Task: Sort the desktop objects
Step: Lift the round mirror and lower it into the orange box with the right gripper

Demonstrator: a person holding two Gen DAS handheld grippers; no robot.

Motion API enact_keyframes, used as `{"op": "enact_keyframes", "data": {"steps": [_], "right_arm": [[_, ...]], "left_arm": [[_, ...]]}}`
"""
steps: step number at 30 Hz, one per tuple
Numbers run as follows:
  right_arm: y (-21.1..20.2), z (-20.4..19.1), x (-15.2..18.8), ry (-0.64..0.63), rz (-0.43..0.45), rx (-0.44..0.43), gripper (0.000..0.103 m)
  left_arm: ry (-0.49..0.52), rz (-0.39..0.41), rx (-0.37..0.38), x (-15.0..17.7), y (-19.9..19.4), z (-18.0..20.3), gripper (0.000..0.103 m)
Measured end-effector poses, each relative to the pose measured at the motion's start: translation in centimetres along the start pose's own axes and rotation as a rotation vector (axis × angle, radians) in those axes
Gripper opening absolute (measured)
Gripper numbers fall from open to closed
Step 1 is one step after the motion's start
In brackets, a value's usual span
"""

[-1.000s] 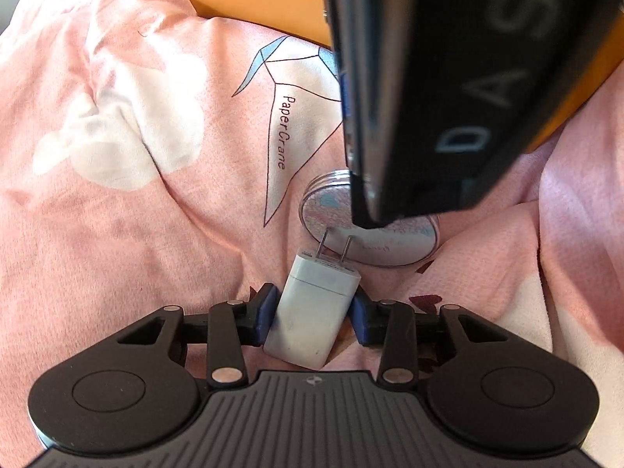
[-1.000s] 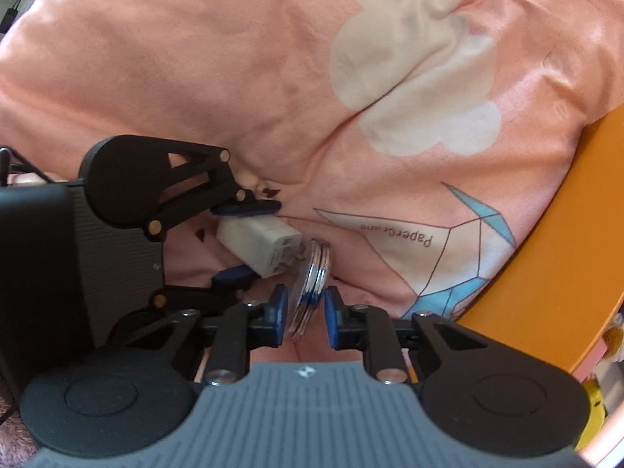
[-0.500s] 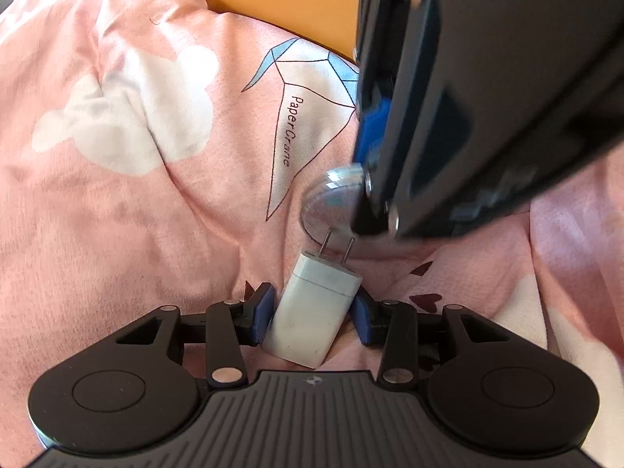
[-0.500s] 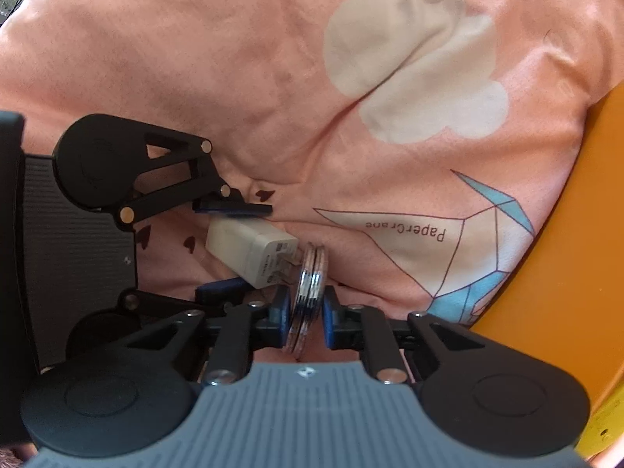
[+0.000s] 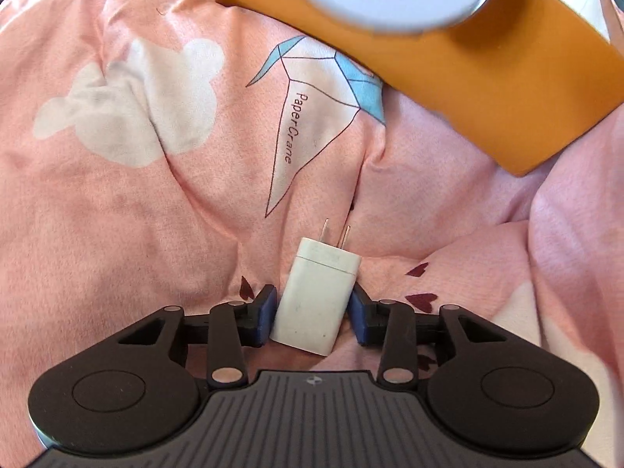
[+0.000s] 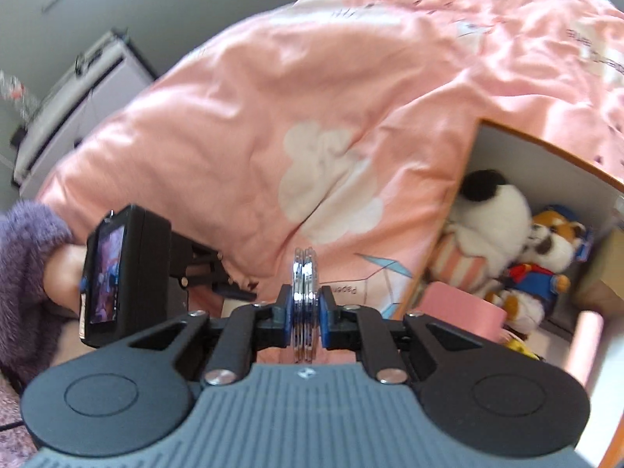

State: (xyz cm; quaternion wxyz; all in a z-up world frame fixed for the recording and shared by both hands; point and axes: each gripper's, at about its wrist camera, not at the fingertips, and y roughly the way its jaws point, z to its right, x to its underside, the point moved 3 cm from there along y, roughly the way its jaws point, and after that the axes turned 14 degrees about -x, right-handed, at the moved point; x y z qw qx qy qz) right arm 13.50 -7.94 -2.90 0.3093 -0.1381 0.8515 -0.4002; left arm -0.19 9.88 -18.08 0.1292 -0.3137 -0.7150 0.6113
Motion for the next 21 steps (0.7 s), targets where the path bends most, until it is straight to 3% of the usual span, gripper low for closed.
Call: {"op": "enact_keyframes", "data": {"steps": [2, 6, 10, 11, 13, 16, 18, 21], "right_arm": [[-1.9, 0.8, 0.6, 0.039, 0.06, 0.005, 0.014], [-5.7, 2.2, 1.6, 0.115, 0.161, -0.022, 0.014], [-8.3, 3.0, 2.7, 0.122, 0.204, 0.047, 0.014], [-8.6, 3.4, 3.0, 0.128, 0.196, 0.054, 0.014], [-8.5, 4.1, 3.7, 0.143, 0.161, 0.053, 0.014], [-7.2, 5.1, 4.9, 0.152, 0.074, 0.031, 0.014], [-6.0, 5.8, 5.4, 0.168, 0.022, 0.005, 0.014], [-4.6, 6.8, 6.1, 0.214, -0.027, -0.06, 0.014]], "left_arm": [[-0.033, -0.006, 0.006, -1.0, -0.9, -3.3, 0.045], [-0.125, 0.002, 0.035, -0.3, -1.8, -4.8, 0.04], [-0.244, 0.035, 0.089, 0.5, -3.3, -6.6, 0.037], [-0.261, 0.05, 0.094, 0.8, -4.1, -6.2, 0.037], [-0.293, 0.071, 0.095, -4.9, -7.0, -3.7, 0.037], [-0.333, 0.111, 0.099, -5.3, -8.6, -3.7, 0.037], [-0.359, 0.142, 0.107, -7.4, -9.0, -2.2, 0.037], [-0.406, 0.188, 0.126, -7.2, -11.1, -2.5, 0.037]]}}
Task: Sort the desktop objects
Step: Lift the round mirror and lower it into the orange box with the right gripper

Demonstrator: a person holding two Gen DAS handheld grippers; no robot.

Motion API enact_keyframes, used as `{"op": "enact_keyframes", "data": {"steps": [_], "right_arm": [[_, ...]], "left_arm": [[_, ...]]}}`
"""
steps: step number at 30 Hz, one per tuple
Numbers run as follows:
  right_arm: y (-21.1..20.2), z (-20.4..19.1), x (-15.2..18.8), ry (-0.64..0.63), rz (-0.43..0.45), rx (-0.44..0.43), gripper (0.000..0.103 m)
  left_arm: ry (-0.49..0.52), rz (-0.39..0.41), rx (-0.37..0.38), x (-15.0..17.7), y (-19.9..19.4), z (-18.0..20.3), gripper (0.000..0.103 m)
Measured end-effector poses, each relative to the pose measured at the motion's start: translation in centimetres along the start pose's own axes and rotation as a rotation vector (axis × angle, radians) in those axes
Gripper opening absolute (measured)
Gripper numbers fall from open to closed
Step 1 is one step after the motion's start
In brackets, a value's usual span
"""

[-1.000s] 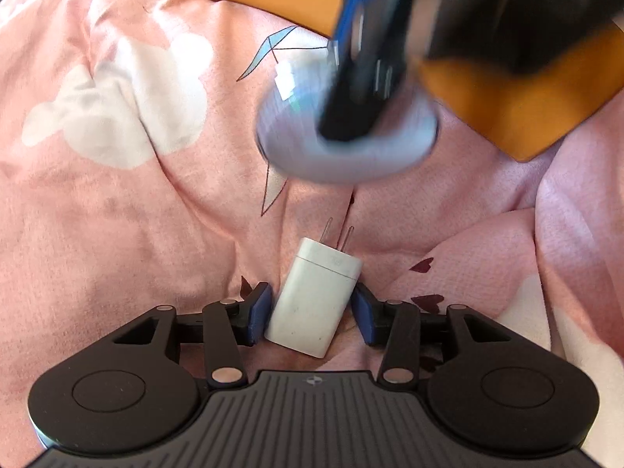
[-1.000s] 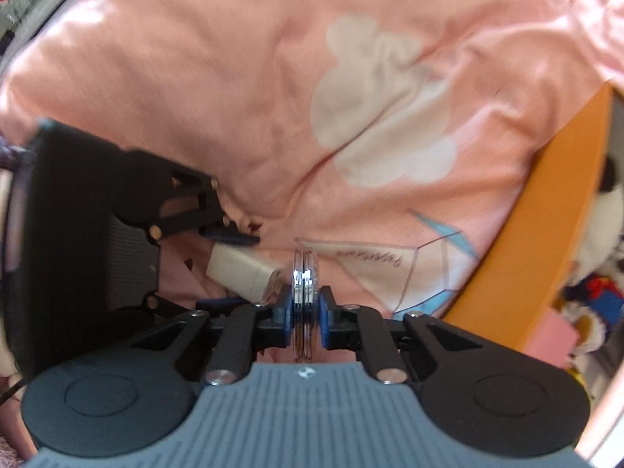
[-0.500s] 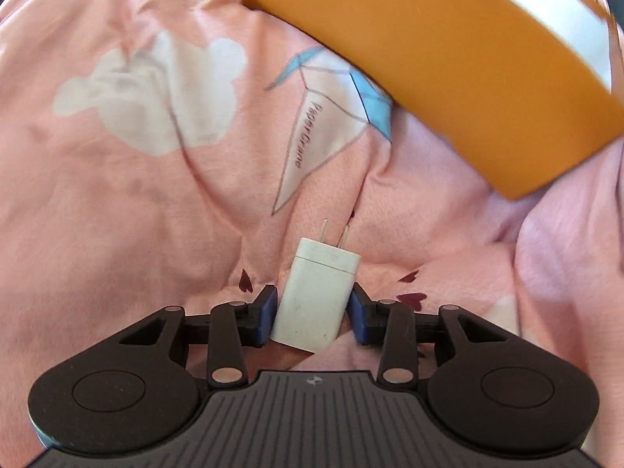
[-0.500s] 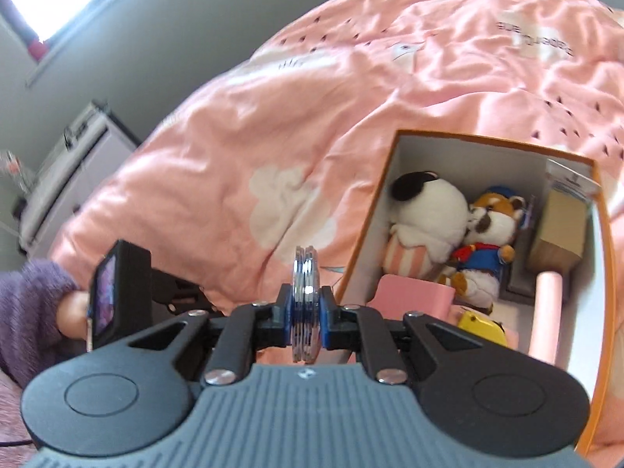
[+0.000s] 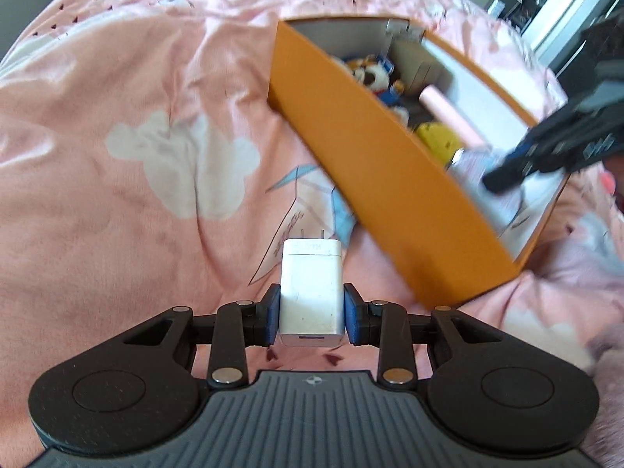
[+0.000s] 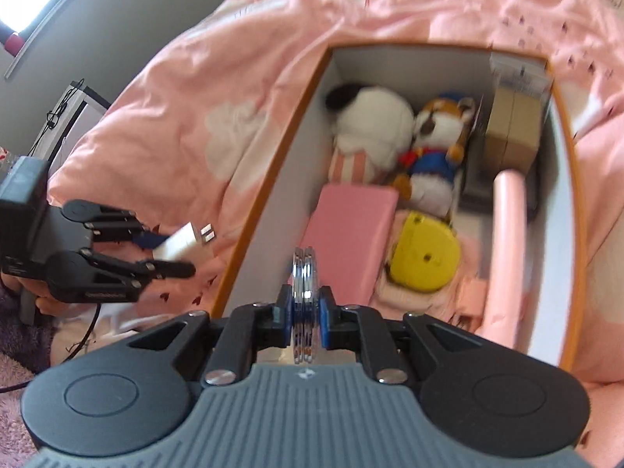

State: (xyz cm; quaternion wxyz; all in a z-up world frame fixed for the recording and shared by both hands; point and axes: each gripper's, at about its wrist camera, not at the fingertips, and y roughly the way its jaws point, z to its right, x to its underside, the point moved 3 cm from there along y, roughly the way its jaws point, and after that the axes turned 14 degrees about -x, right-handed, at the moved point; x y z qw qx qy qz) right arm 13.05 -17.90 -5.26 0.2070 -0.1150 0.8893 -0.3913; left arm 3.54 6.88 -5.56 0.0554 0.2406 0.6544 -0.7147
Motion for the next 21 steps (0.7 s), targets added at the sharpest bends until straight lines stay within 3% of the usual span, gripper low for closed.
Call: {"op": "enact_keyframes", "data": {"steps": [4, 13, 18, 21], "right_arm": [[1.6, 1.0, 0.4, 0.048, -0.049, -0.072, 0.014], [4.5, 2.8, 0.9, 0.129, -0.146, -0.121, 0.014], [6.0, 3.9, 1.5, 0.163, -0.193, -0.088, 0.016], [5.5, 4.5, 1.7, 0.195, -0.188, -0.082, 0.023]], "left_arm": [[-0.019, 0.046, 0.013, -0.8, -0.3, 1.1, 0.037], [0.027, 0.122, 0.031, -3.2, -1.0, 3.7, 0.037], [0.055, 0.148, 0.037, -4.8, -1.2, 4.9, 0.037], [0.074, 0.154, 0.044, -5.4, -1.1, 5.8, 0.037]]}}
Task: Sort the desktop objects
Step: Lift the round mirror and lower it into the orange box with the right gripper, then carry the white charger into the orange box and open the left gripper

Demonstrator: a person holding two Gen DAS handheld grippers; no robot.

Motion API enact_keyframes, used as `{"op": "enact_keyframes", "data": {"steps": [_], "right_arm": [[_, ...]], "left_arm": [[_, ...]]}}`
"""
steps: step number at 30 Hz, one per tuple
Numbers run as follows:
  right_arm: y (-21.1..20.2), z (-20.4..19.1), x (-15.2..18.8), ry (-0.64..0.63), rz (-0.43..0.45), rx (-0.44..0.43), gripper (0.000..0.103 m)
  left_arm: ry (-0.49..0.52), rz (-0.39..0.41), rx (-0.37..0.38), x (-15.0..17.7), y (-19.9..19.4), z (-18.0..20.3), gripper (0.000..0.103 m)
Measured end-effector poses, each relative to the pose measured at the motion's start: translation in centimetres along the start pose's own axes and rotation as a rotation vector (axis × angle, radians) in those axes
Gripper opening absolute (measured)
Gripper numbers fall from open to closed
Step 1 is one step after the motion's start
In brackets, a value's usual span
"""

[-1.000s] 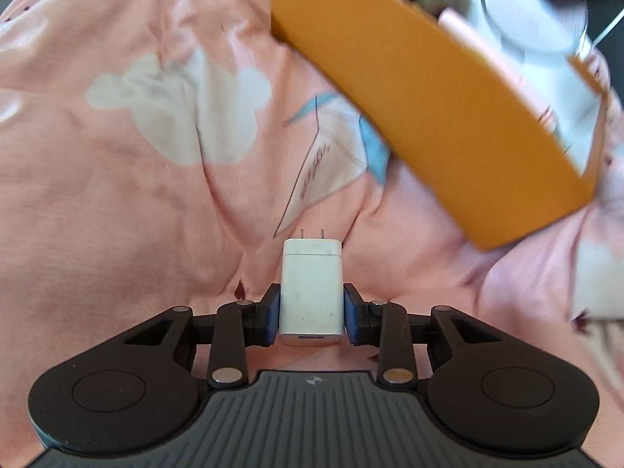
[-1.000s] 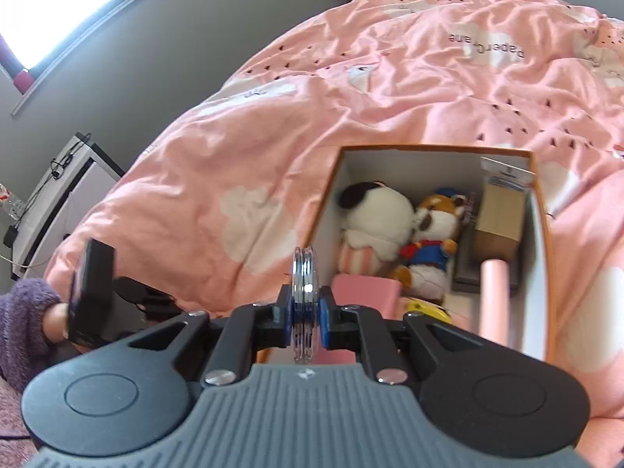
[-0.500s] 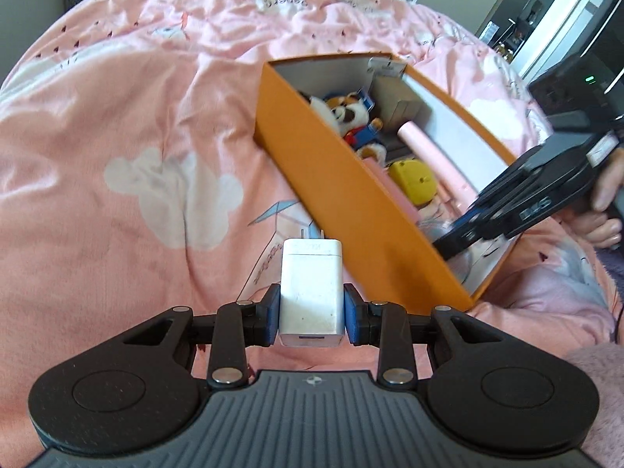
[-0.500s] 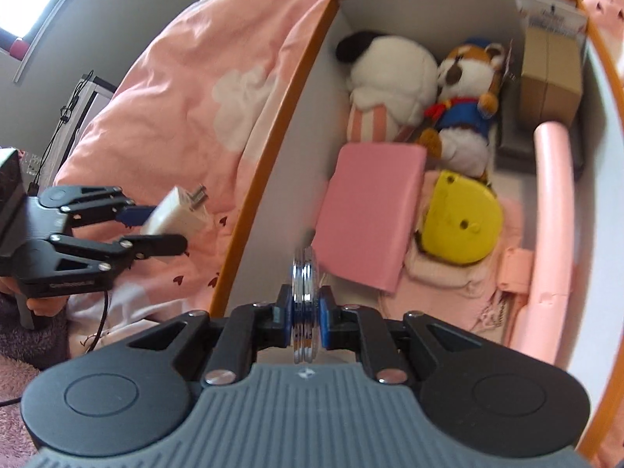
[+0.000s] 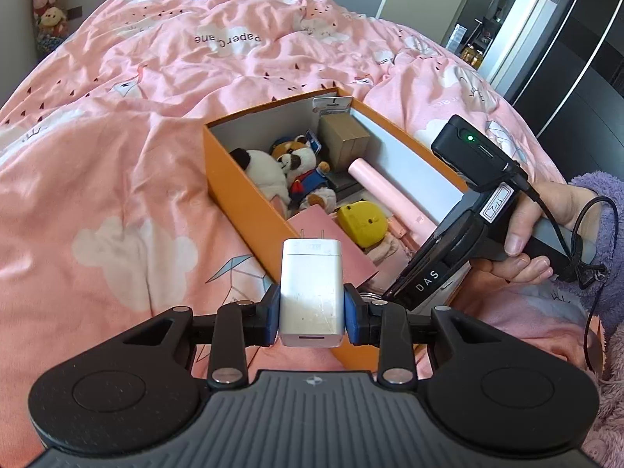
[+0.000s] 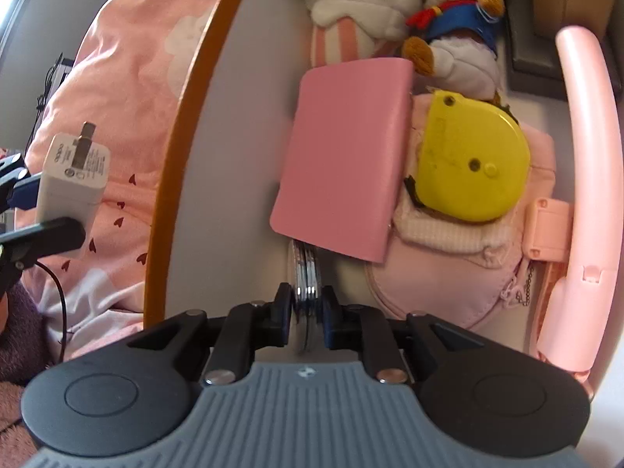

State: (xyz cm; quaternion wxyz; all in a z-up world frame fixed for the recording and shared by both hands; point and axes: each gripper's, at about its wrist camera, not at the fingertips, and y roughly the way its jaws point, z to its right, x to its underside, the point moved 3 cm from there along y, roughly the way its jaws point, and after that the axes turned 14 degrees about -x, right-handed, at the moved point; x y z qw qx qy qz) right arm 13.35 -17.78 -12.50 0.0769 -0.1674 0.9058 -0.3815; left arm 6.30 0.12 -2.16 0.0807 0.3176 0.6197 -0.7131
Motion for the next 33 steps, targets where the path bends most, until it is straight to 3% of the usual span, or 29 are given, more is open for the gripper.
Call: {"op": "enact_keyframes", "data": {"steps": [9, 17, 24, 28, 33], "right_arm": [[-4.3, -0.4, 1.9, -0.067, 0.101, 0.061, 0.026], [-8.5, -1.3, 4.6, -0.127, 0.355, 0.161, 0.024], [-9.0, -1.3, 5.4, -0.066, 0.566, 0.256, 0.025], [-8.8, -1.0, 6.2, -0.002, 0.71, 0.375, 0.027], [-8.3, -0.9, 6.9, -0.002, 0.767, 0.389, 0.028]], "left_arm": [[0.102, 0.007, 0.026, -1.5, 0.9, 3.1, 0.037], [0.316, -0.023, 0.033, -2.3, 3.2, 7.9, 0.037], [0.492, -0.097, -0.001, -1.5, 6.0, 10.6, 0.037], [0.55, -0.138, -0.011, -0.8, 7.1, 11.1, 0.037], [0.57, -0.189, -0.05, -0.4, 8.1, 11.2, 0.037]]}}
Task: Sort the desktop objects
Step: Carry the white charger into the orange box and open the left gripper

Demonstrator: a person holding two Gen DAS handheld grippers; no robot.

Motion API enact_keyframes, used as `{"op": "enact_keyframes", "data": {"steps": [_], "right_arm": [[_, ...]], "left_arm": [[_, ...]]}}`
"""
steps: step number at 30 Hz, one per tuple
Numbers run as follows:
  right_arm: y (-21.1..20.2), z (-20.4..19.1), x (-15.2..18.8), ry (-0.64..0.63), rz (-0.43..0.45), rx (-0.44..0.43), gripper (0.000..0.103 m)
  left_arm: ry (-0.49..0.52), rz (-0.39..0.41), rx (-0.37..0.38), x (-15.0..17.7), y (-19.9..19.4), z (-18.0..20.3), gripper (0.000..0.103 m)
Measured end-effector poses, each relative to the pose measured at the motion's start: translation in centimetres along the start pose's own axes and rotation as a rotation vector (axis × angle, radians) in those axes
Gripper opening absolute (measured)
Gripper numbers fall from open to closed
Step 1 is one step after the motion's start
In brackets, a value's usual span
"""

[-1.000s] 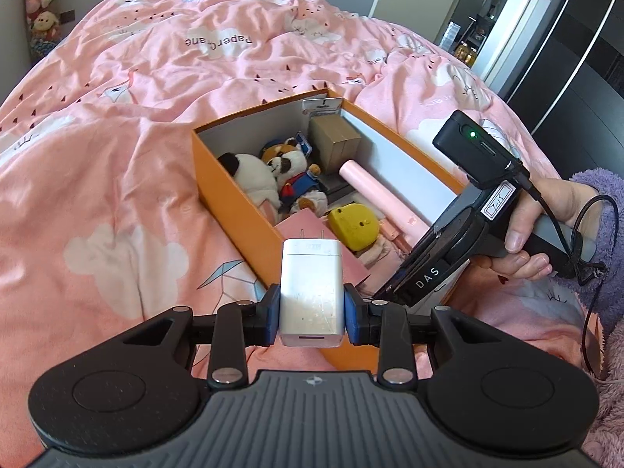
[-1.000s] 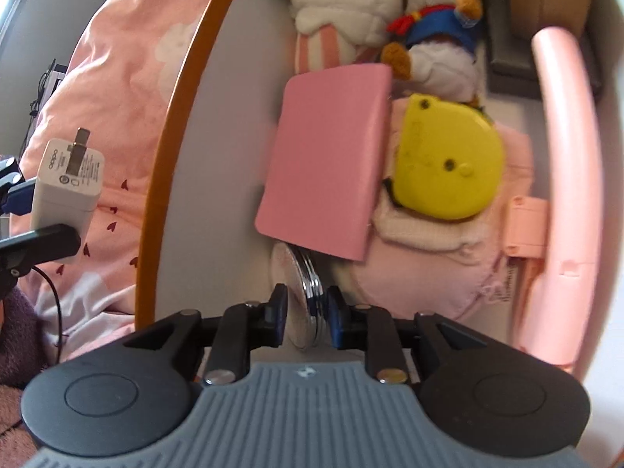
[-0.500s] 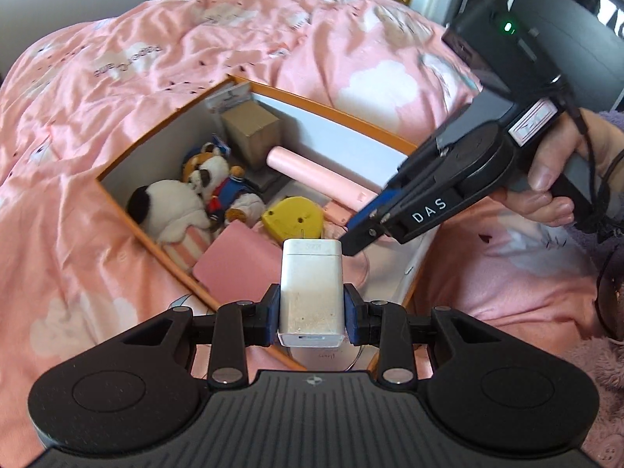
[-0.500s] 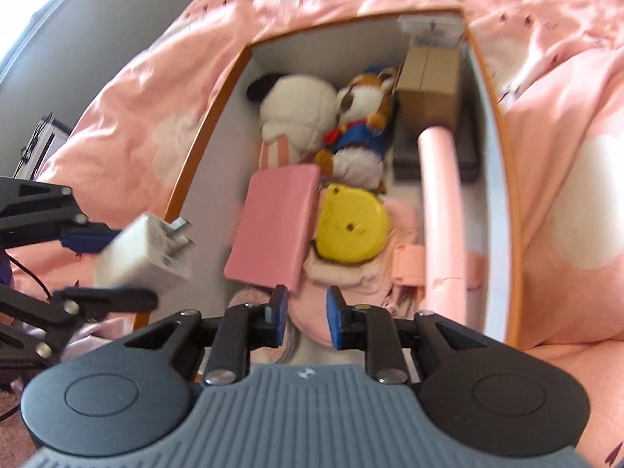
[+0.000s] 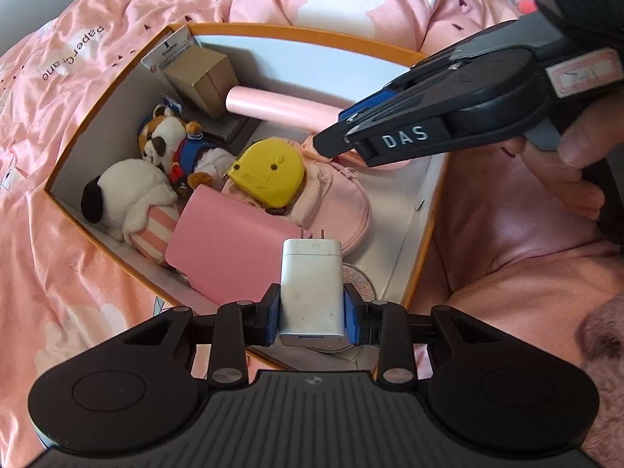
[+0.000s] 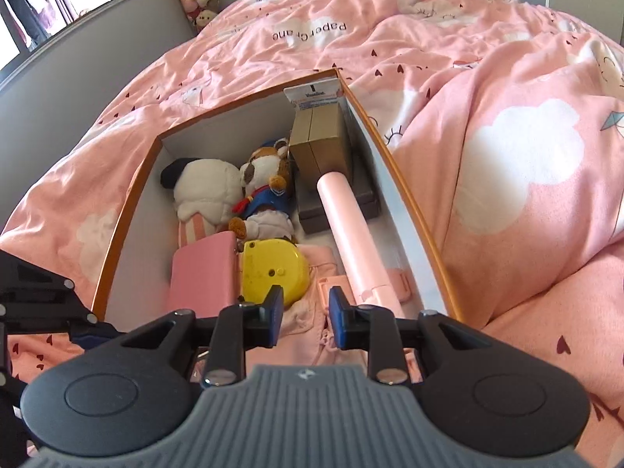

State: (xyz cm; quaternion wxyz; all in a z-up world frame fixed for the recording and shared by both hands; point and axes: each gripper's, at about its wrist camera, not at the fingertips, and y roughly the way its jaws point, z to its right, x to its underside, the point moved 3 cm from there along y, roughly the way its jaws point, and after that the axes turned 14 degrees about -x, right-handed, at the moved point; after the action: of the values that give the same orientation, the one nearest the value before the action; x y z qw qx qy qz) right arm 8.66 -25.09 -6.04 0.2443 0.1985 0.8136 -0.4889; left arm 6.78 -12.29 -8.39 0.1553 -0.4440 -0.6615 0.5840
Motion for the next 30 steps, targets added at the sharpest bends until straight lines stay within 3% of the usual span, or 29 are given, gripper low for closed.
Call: {"op": "enact_keyframes", "data": {"steps": [6, 10, 16, 30], "right_arm": [[-0.1, -0.2, 0.0, -0.012, 0.039, 0.013, 0.033], [-0.5, -0.1, 0.2, -0.015, 0.051, -0.002, 0.036], [-0.1, -0.3, 0.4, -0.027, 0.049, -0.02, 0.039], [-0.7, 0.1, 0.5, -0.035, 0.058, -0.09, 0.039]], "left_arm": [[-0.004, -0.047, -0.034, -0.7, 0.7, -0.2, 0.037], [-0.065, -0.09, -0.008, -1.1, 1.4, -0.7, 0.037], [-0.068, -0.078, 0.023, -1.5, 1.1, -0.2, 0.037], [0.042, -0.045, 0.017, -1.6, -0.1, 1.1, 0.037]]}}
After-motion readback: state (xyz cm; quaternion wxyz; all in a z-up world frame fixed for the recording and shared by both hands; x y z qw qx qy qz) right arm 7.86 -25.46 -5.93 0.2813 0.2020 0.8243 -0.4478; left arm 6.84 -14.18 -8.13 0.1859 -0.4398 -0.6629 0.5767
